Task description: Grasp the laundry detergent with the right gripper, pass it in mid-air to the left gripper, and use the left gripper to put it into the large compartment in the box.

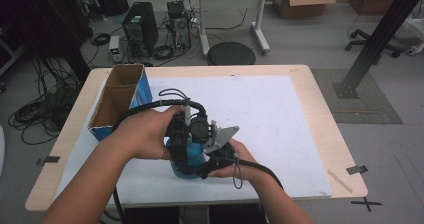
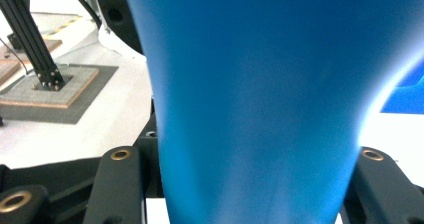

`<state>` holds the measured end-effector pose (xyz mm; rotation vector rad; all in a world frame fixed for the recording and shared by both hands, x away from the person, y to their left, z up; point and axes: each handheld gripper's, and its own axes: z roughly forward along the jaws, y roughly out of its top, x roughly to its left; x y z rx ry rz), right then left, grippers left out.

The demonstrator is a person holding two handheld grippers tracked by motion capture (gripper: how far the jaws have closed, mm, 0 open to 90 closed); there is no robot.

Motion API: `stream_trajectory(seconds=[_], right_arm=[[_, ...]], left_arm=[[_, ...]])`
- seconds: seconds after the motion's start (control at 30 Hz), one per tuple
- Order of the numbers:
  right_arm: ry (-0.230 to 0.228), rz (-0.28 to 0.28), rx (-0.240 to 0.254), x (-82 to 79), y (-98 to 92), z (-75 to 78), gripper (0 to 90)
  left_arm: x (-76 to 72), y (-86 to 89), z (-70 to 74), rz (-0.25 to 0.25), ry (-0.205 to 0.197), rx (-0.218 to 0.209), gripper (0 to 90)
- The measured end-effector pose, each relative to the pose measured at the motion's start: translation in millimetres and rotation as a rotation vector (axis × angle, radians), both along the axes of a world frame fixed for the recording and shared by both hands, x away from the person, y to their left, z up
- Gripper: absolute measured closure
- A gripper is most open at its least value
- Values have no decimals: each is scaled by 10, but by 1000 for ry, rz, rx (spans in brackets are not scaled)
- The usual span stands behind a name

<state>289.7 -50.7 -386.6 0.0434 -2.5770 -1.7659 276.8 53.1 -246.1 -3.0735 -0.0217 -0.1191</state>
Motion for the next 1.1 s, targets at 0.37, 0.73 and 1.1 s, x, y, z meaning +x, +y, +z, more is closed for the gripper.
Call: stream_trajectory(seconds=[0.37, 0.73, 1.1], right_arm=[[13, -3, 28, 13, -78, 69, 276], [57, -18, 24, 28, -122, 49, 138], [115, -12, 60, 90, -304, 99, 0]], left_arm=[[14, -21, 73, 10, -9, 5, 389], [3, -29, 129, 4, 2, 9, 388], [56, -26, 231, 93, 35, 22, 387]])
